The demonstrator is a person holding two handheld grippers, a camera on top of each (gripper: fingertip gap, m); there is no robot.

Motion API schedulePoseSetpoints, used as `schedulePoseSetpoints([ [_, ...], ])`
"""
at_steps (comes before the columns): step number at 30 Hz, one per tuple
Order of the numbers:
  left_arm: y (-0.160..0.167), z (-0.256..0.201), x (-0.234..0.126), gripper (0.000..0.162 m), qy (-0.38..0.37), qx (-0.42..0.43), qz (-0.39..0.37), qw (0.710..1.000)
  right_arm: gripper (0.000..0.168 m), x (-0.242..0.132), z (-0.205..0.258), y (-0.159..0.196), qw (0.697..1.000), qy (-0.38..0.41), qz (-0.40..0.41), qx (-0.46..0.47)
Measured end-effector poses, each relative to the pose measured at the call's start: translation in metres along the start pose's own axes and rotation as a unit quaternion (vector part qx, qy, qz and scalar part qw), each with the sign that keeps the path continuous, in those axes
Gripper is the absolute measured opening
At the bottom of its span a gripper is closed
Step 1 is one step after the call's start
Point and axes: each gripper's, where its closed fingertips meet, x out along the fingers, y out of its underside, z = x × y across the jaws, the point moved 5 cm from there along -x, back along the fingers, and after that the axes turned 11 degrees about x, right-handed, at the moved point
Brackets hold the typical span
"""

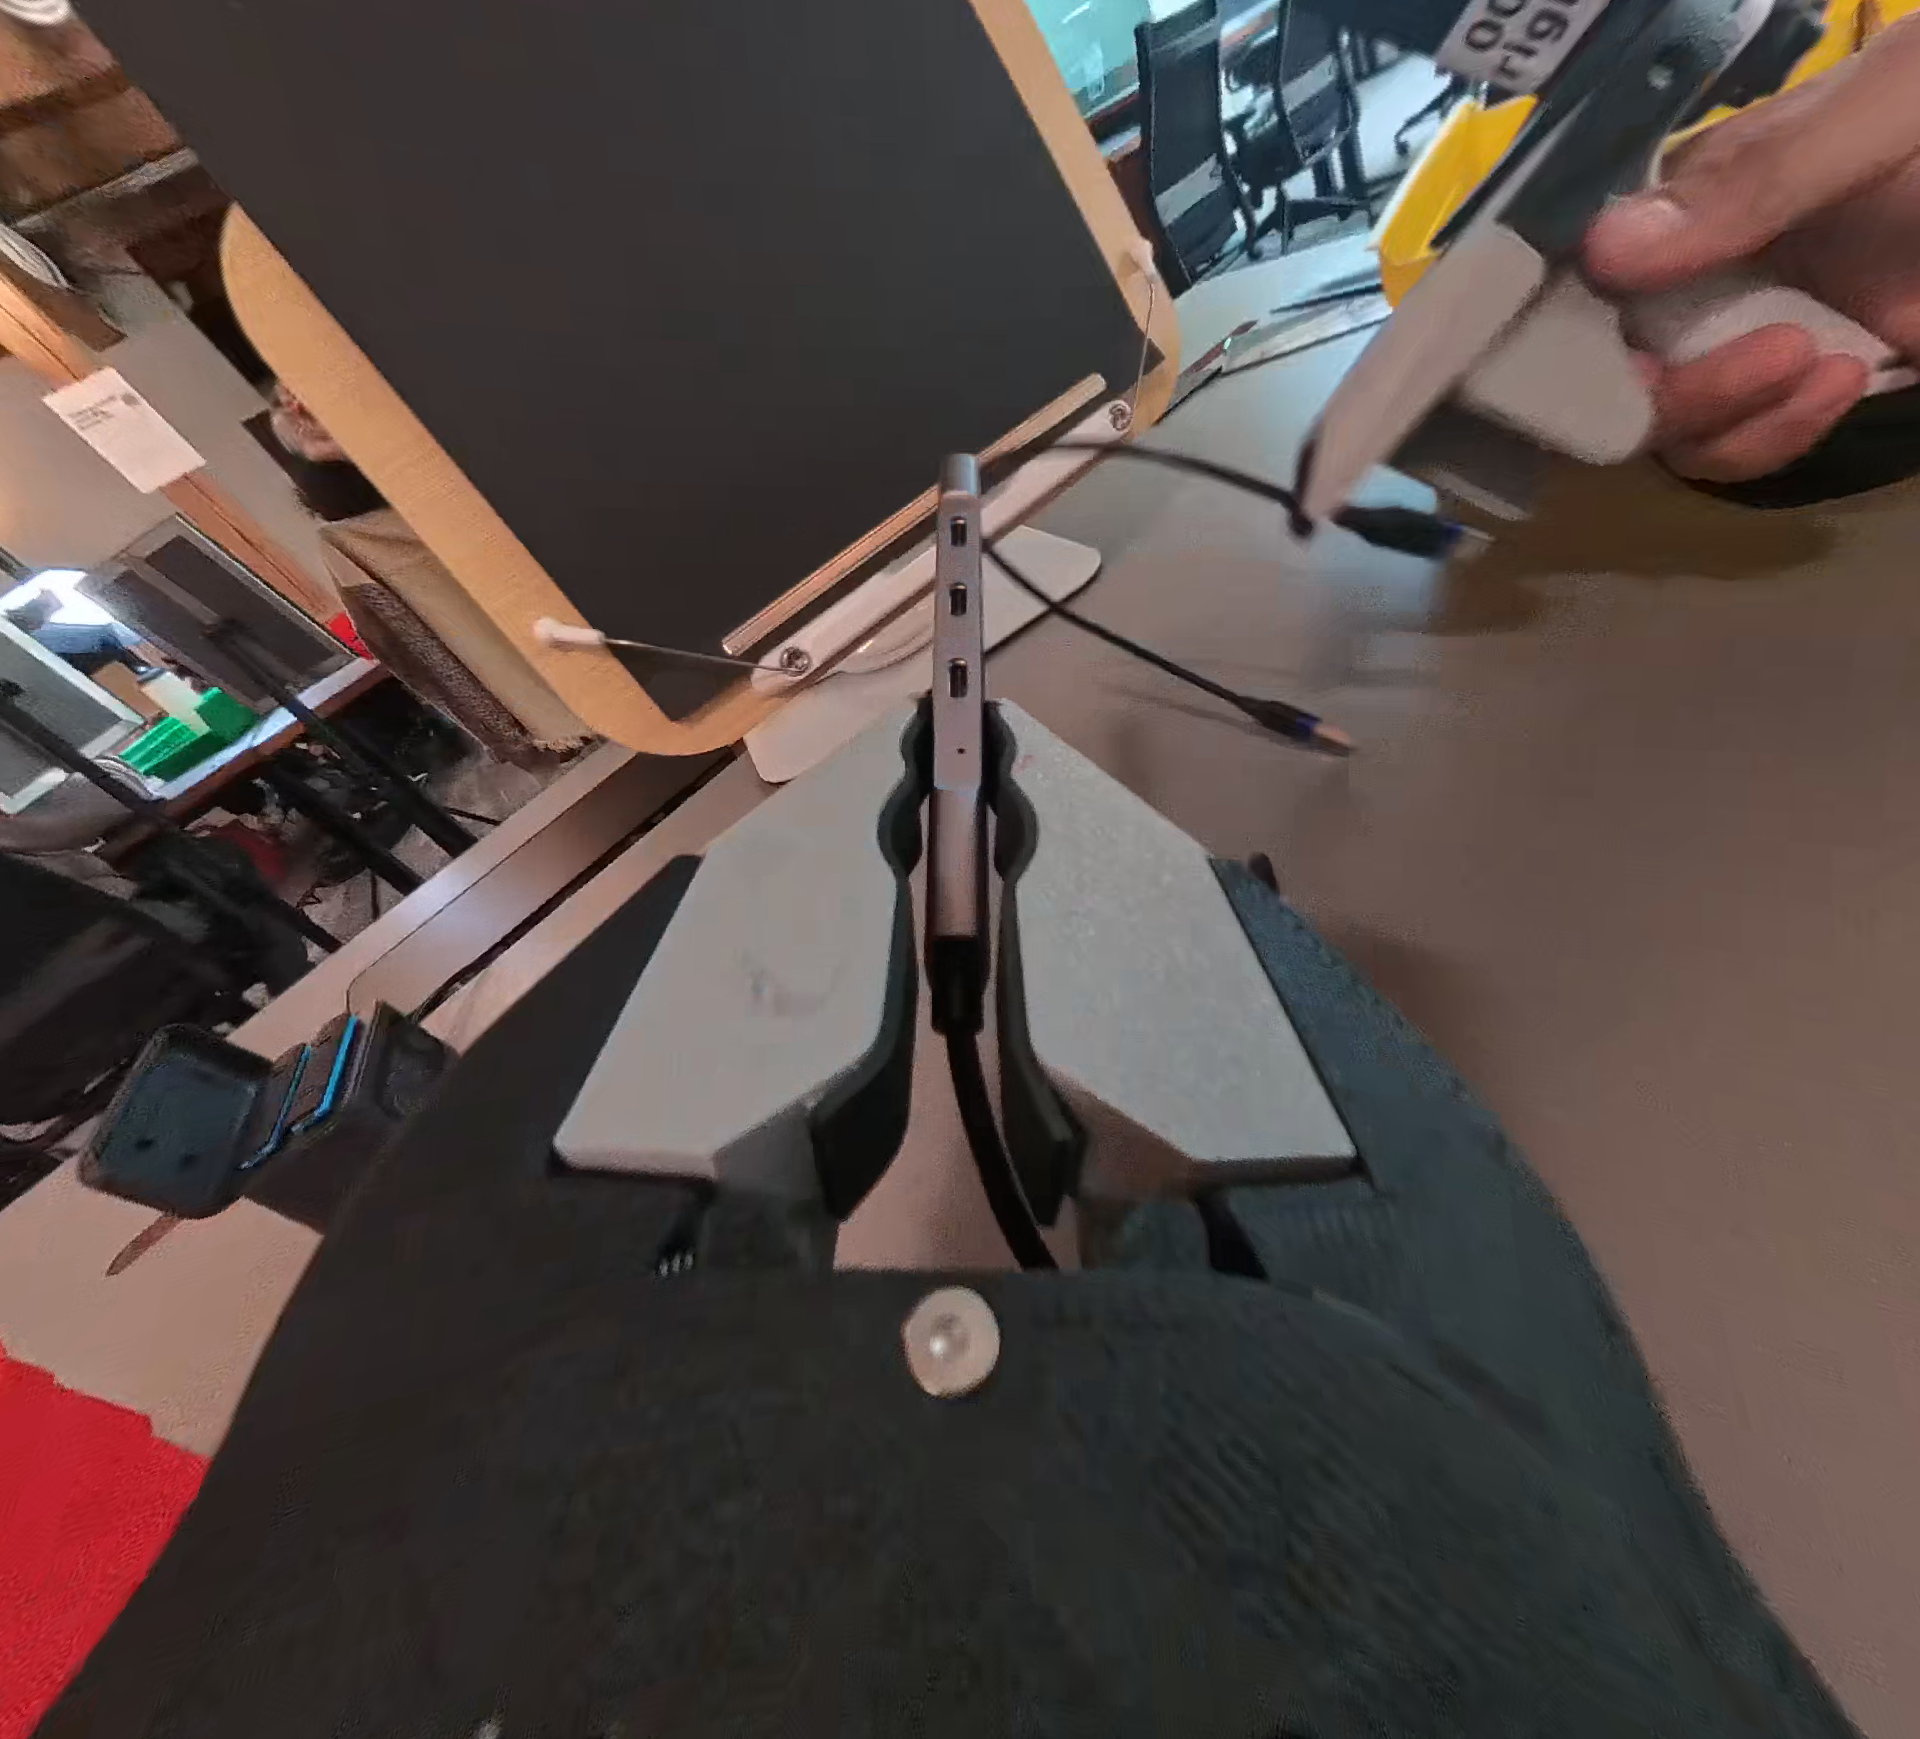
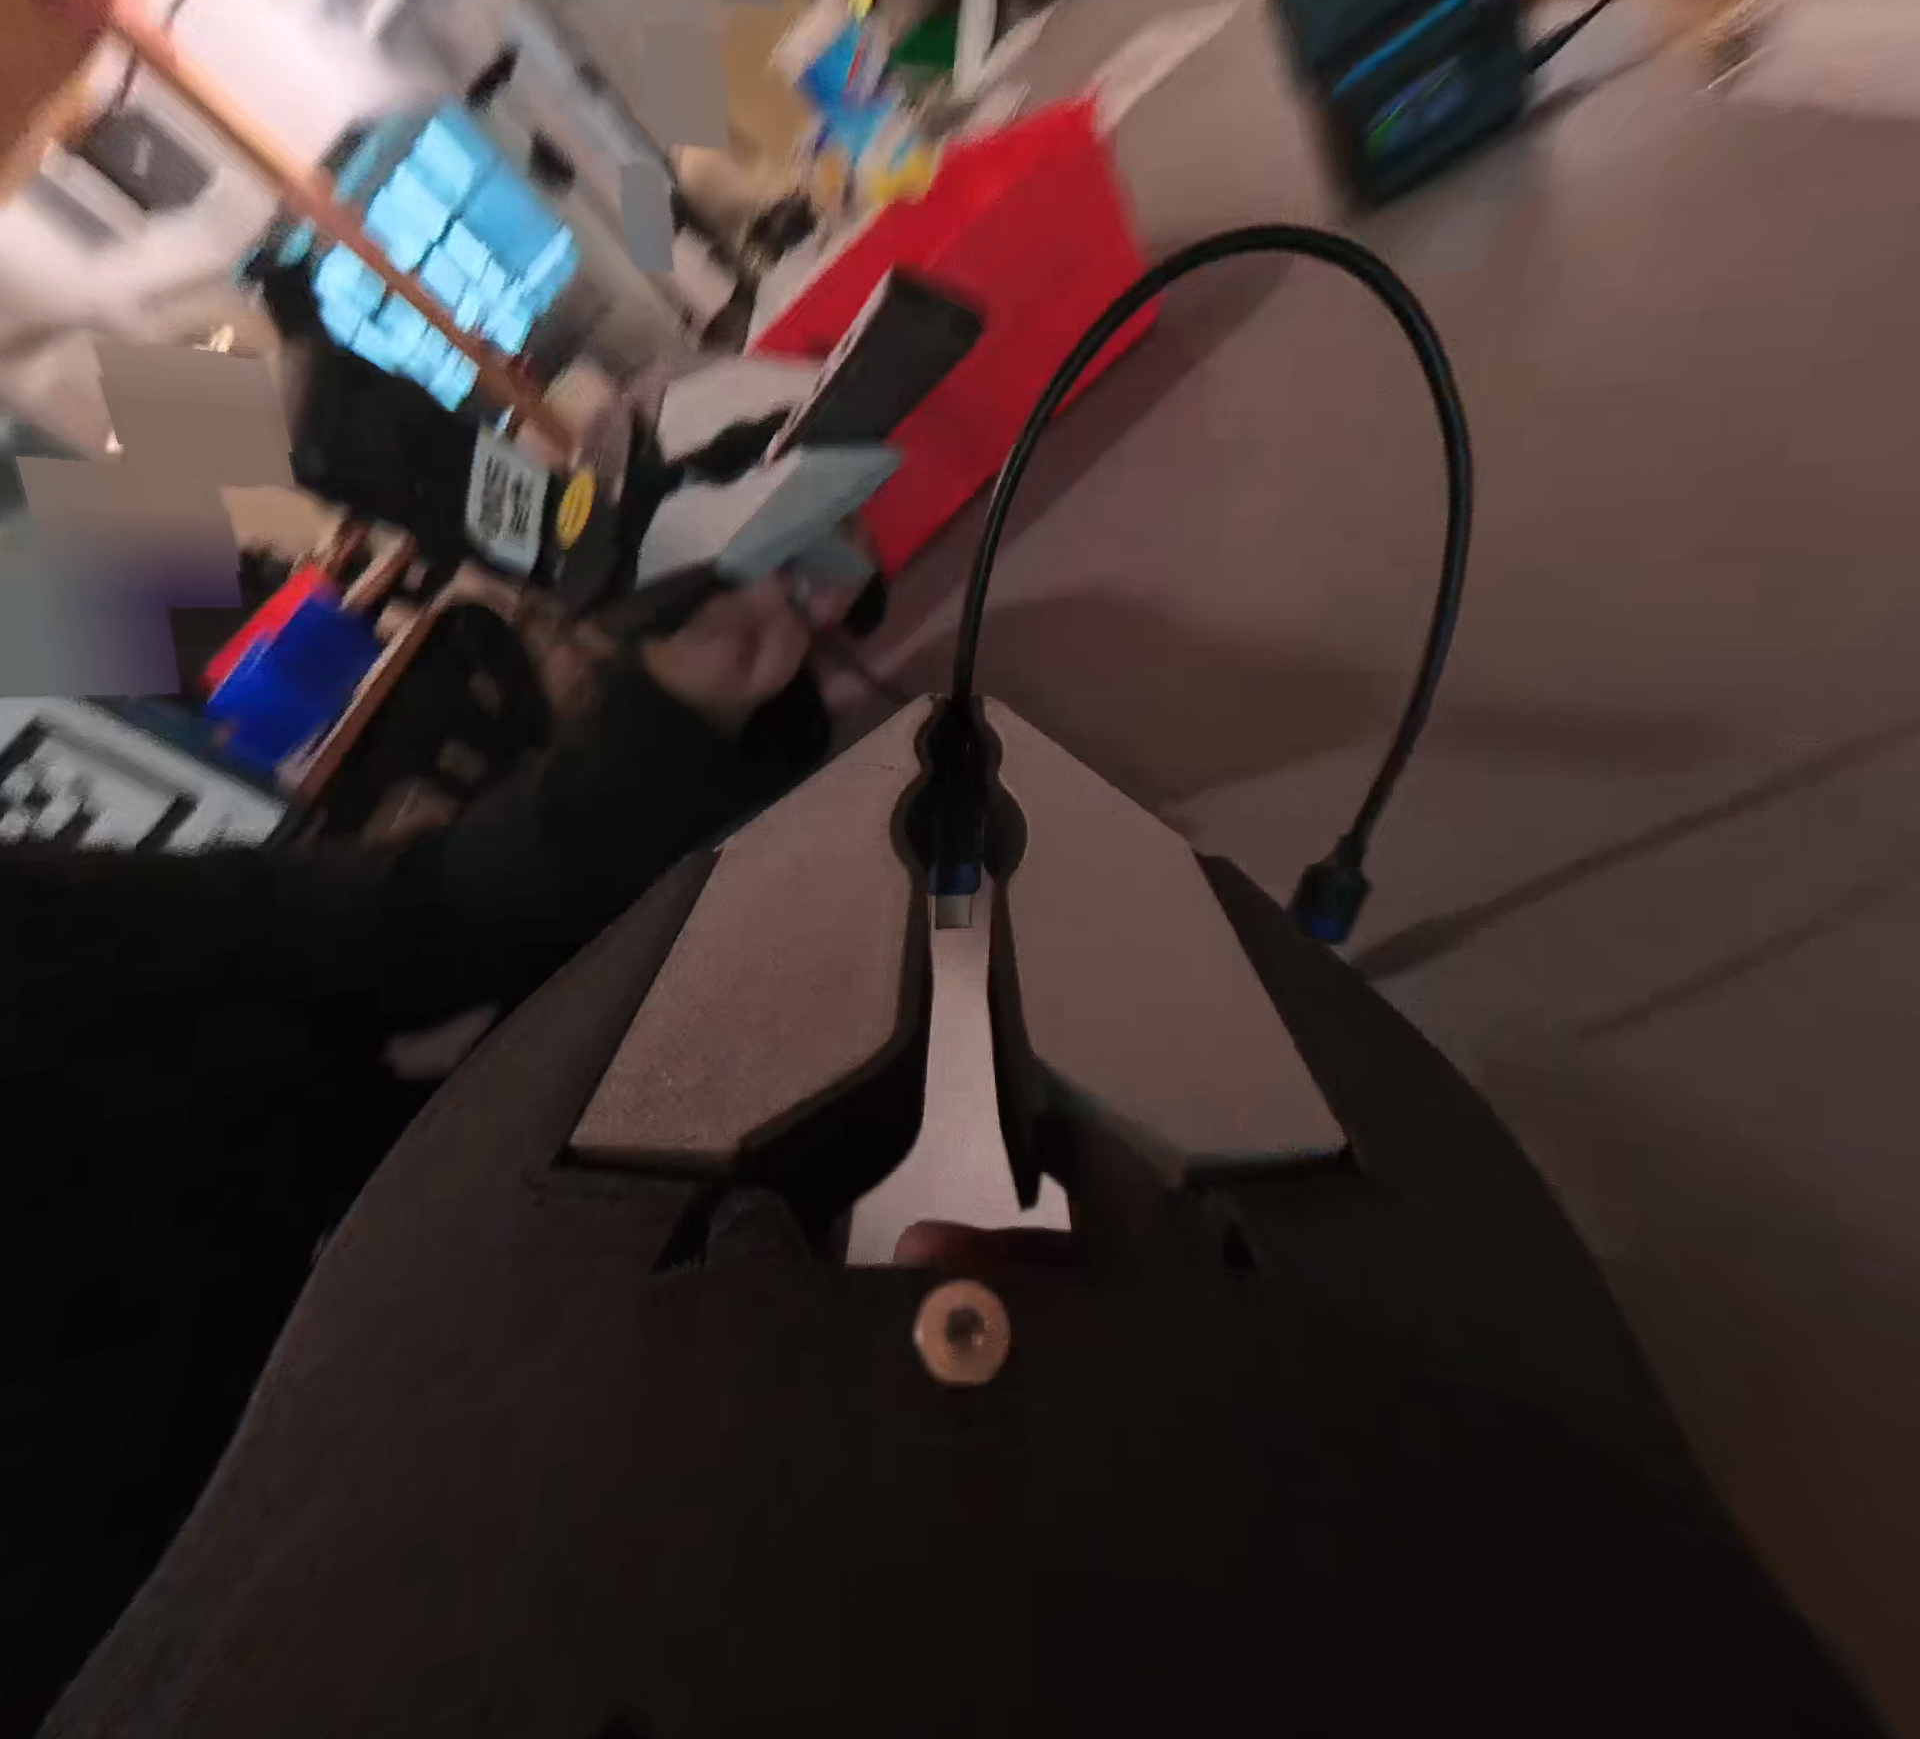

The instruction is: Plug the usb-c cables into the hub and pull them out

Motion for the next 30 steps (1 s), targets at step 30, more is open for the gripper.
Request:
schedulePoseSetpoints([
  [30,0.002,-0.041,0.025,0.006,0.05,-0.039,0.066,0.996,0.0,0.063,0.048,-0.012,0.913,0.164,-0.264,-0.263],
])
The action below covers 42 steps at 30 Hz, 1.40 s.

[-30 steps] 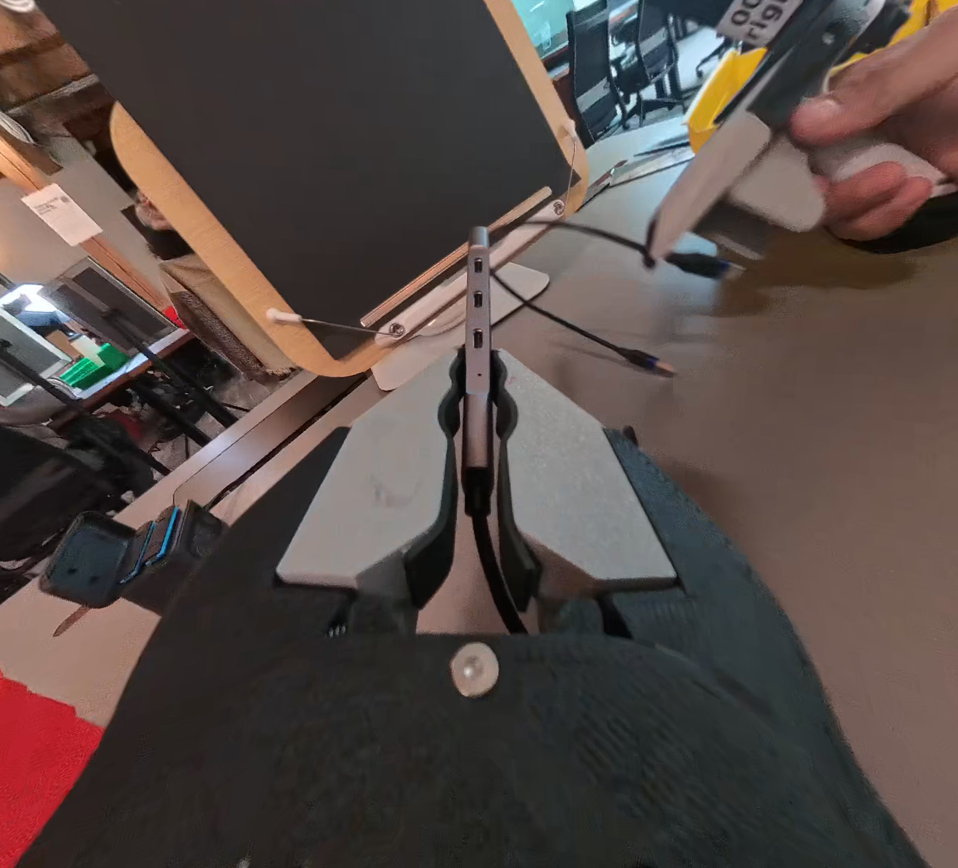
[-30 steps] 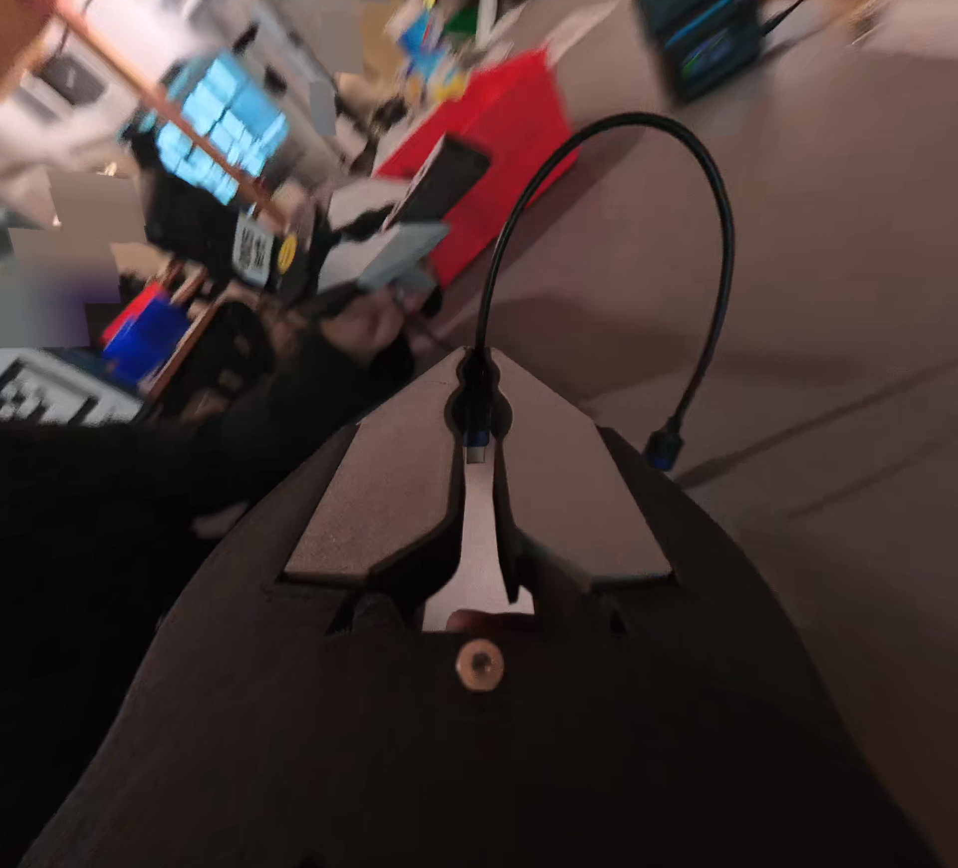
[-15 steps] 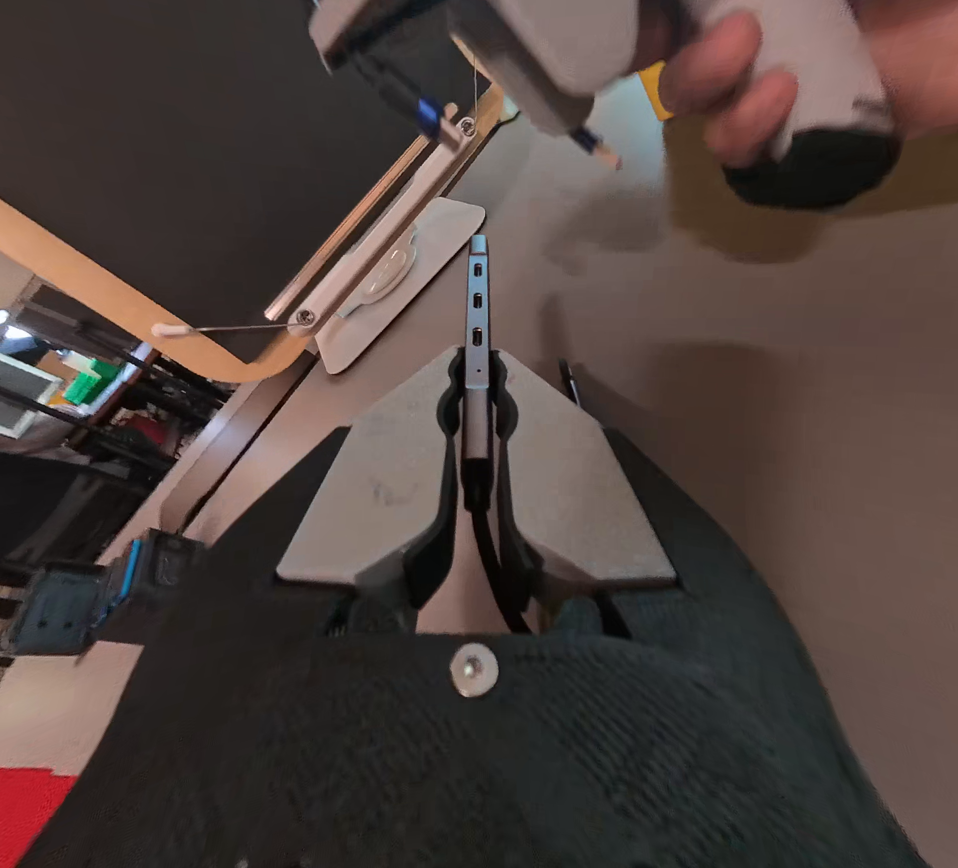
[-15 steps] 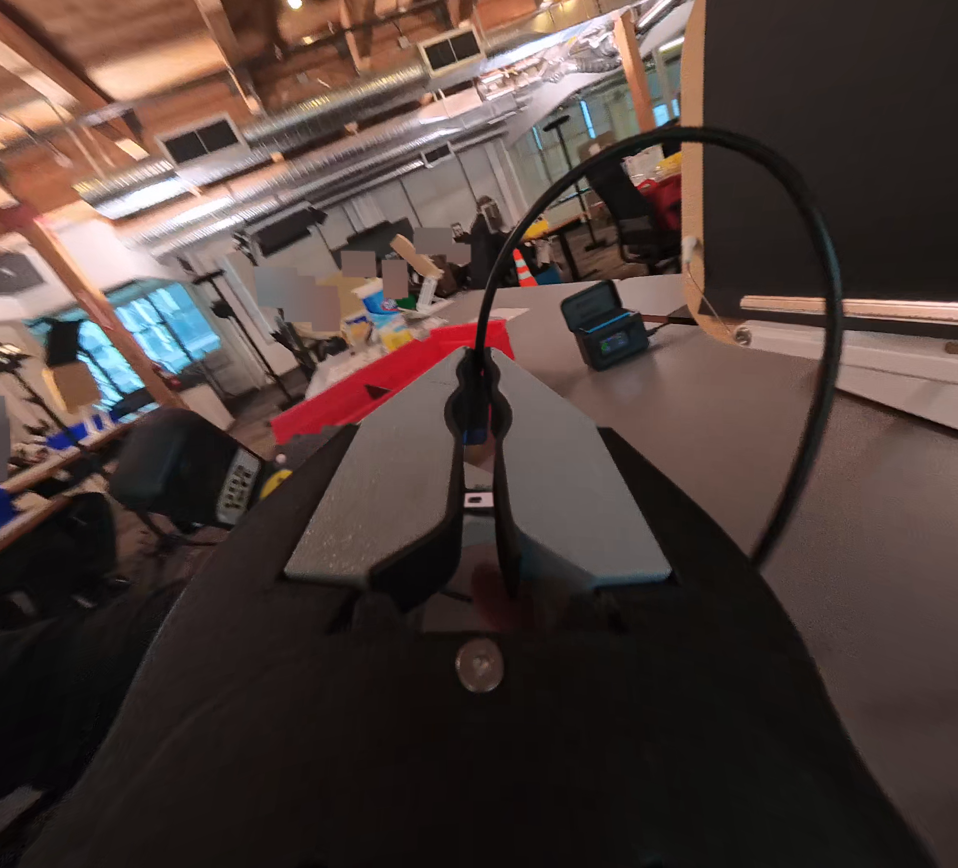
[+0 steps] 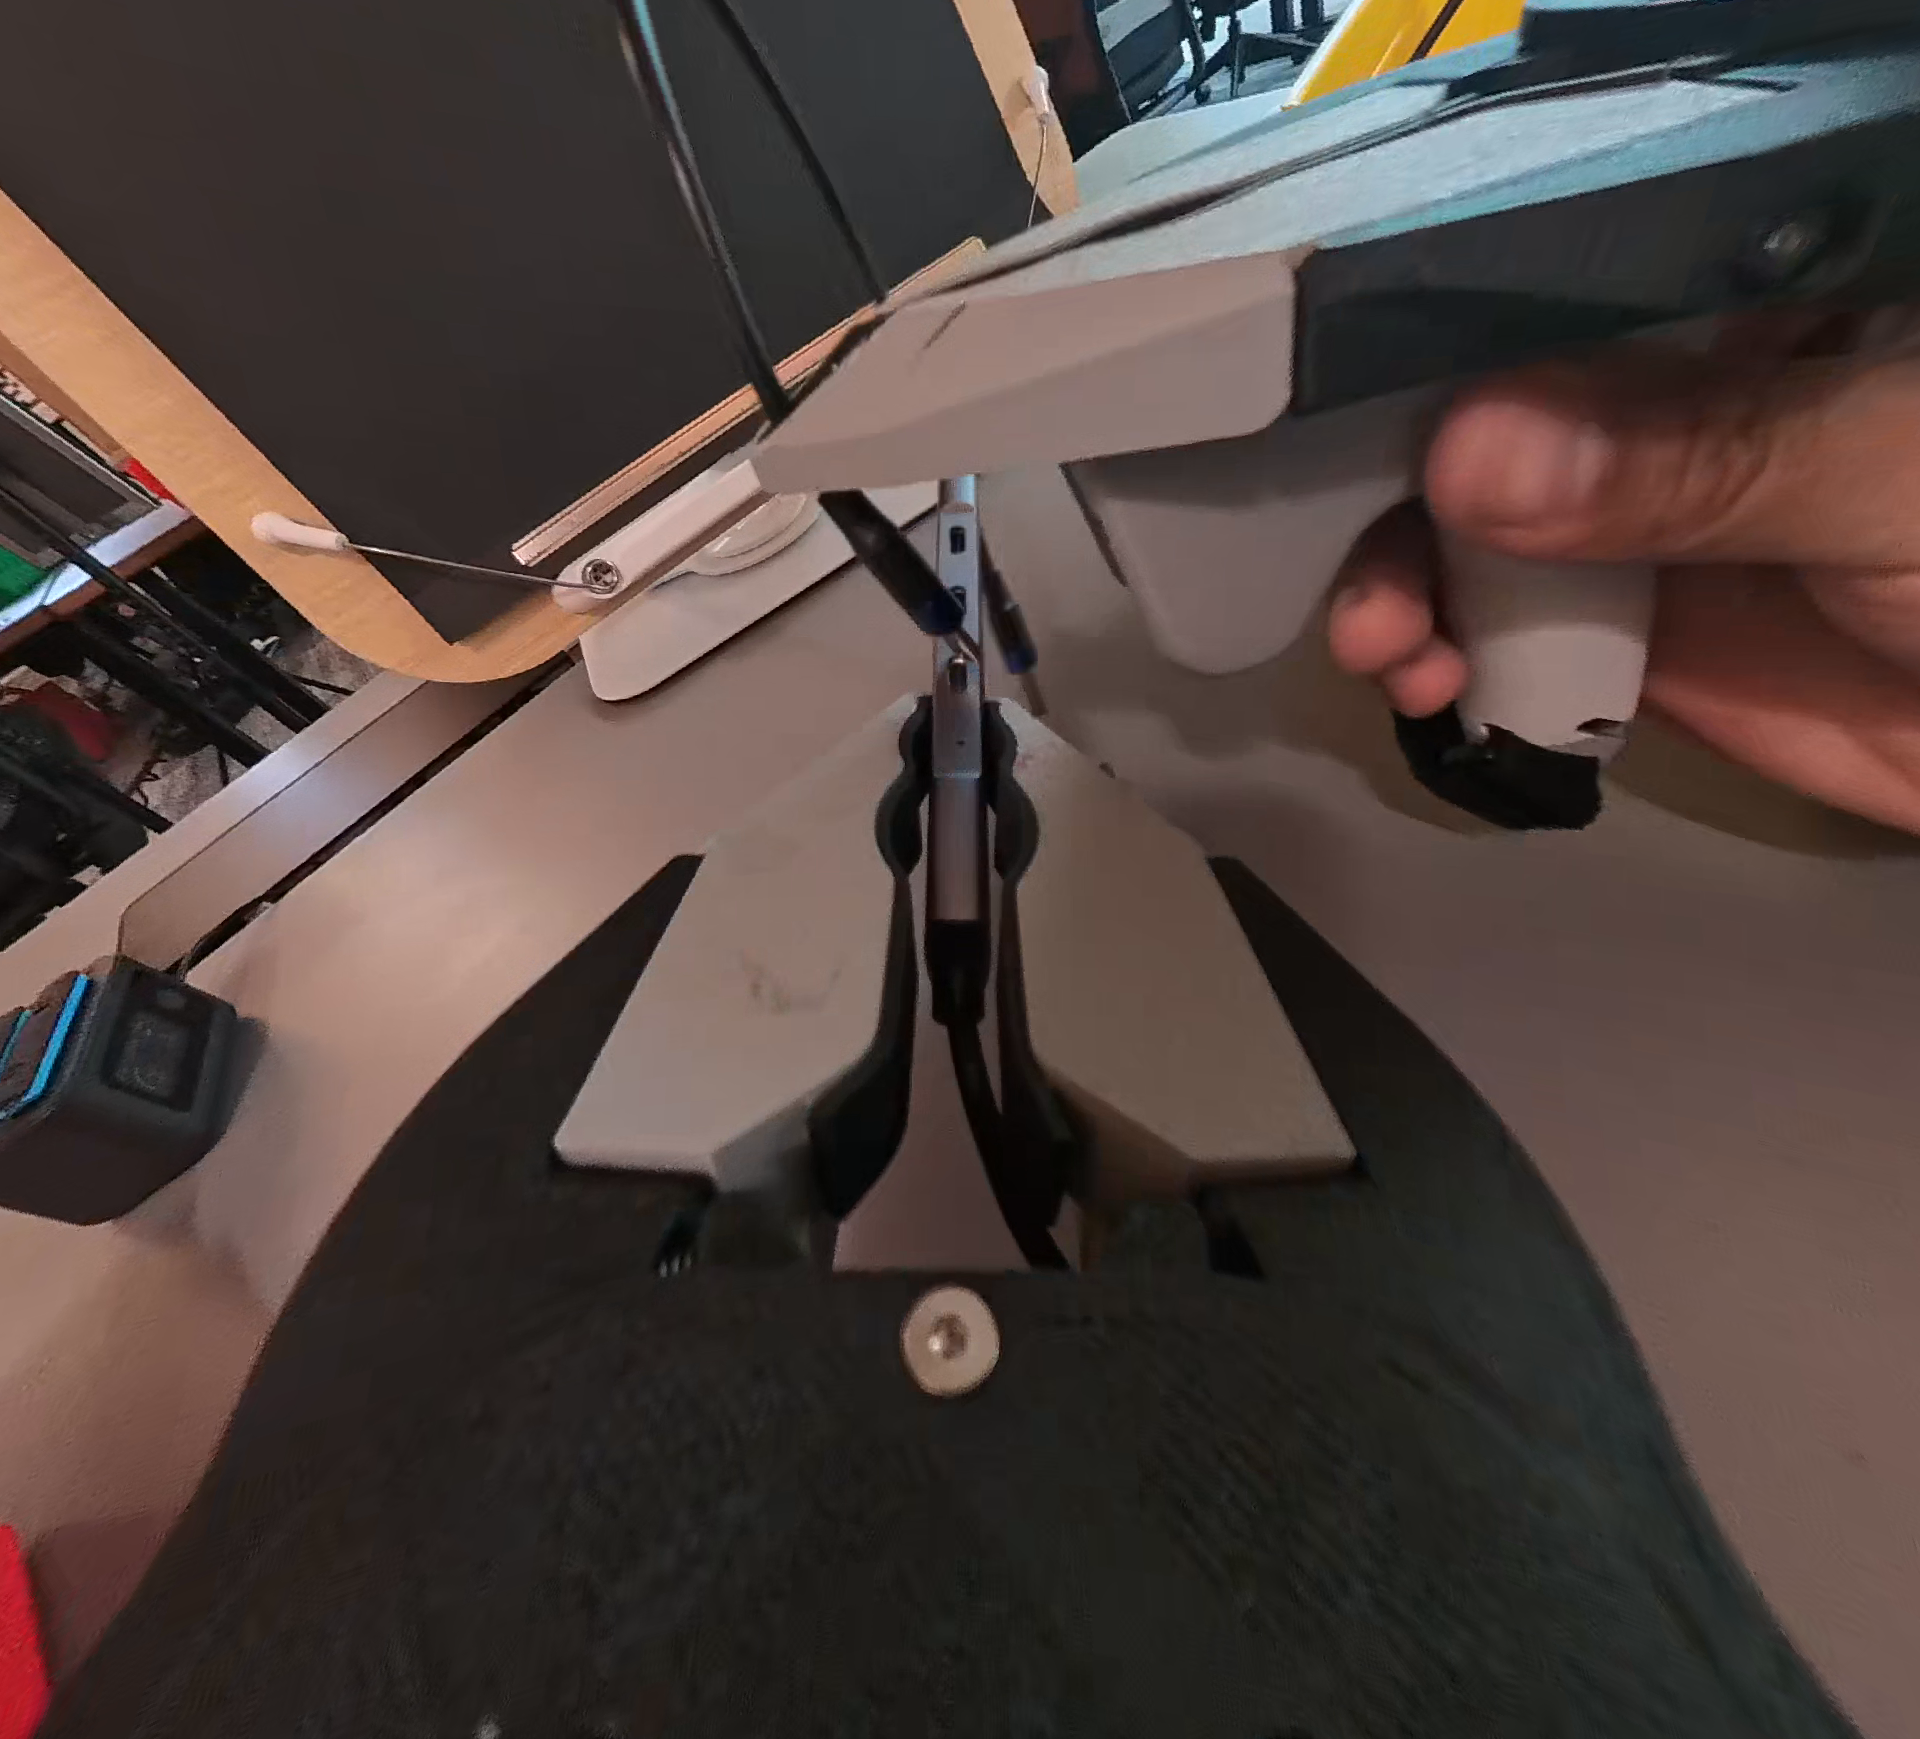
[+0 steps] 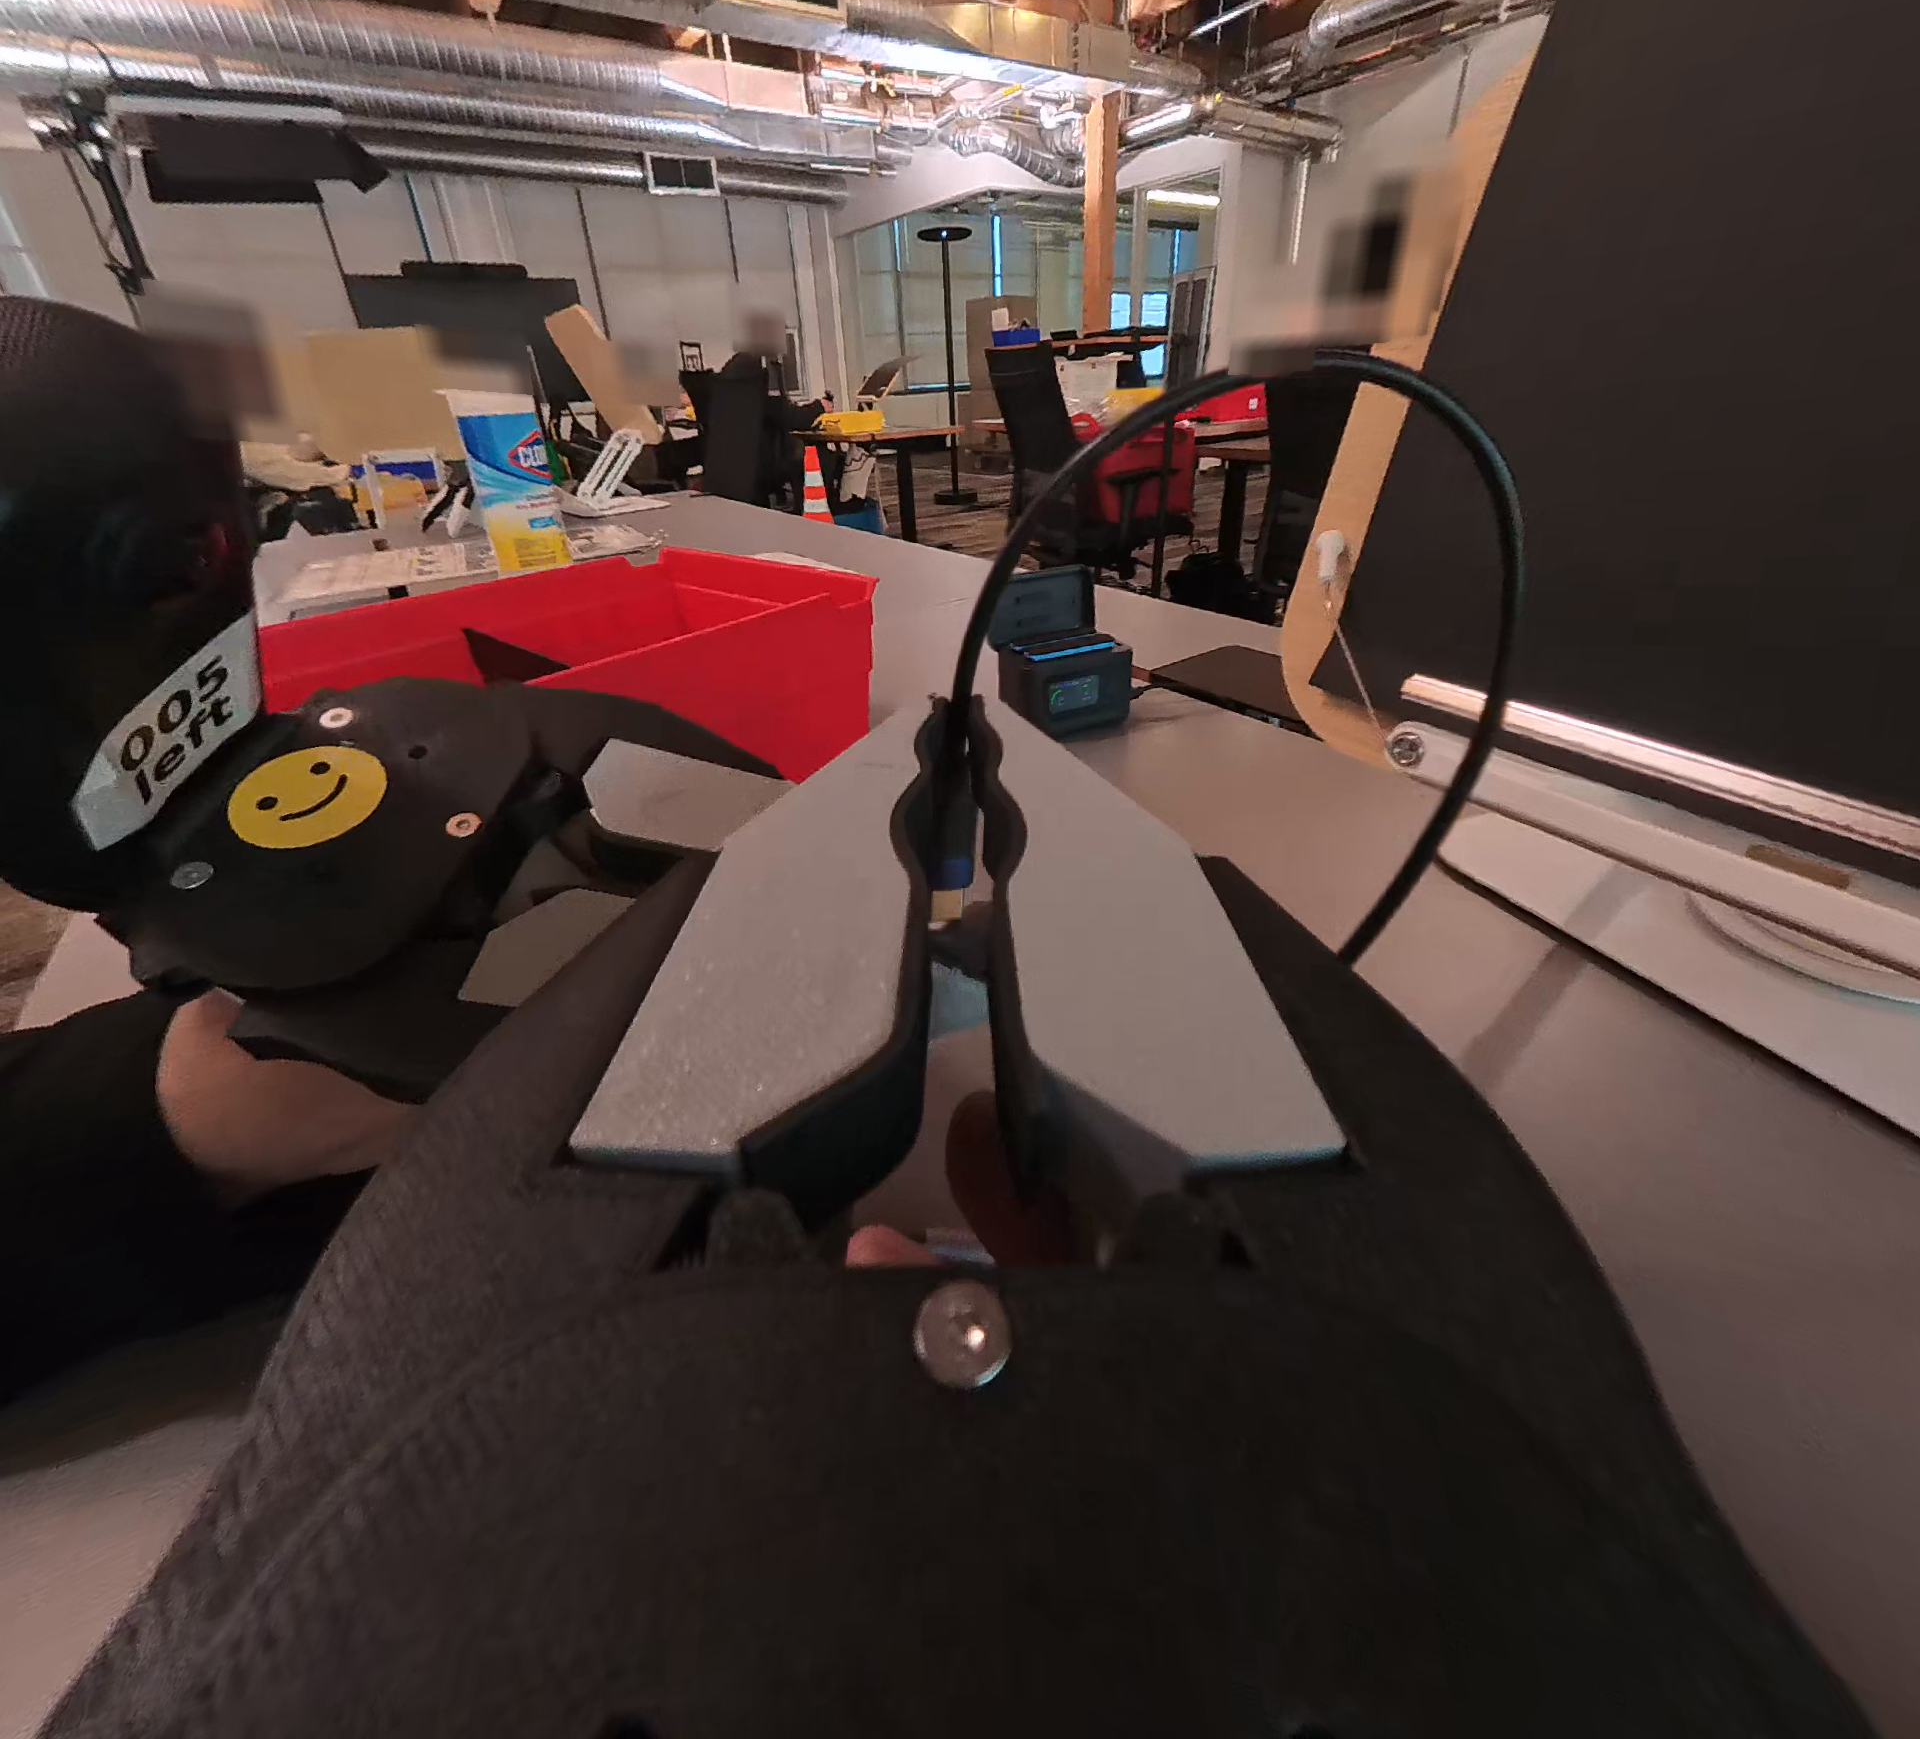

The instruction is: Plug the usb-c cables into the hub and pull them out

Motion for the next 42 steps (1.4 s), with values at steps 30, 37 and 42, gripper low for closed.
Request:
schedulePoseSetpoints([
  [30,-0.002,0.005,0.001,0.006,0.003,-0.08,-0.011,0.997,0.0,0.009,0.009,-0.002,0.993,0.059,-0.032,-0.096],
  [37,-0.001,0.011,-0.001,0.007,0.002,-0.109,-0.018,0.994,0.0,0.008,0.005,0.0,0.992,0.068,-0.032,-0.098],
  [42,0.0,0.008,0.0,0.006,-0.003,-0.078,-0.005,0.997,0.0,0.006,0.002,-0.007,0.993,0.067,-0.043,-0.09],
])
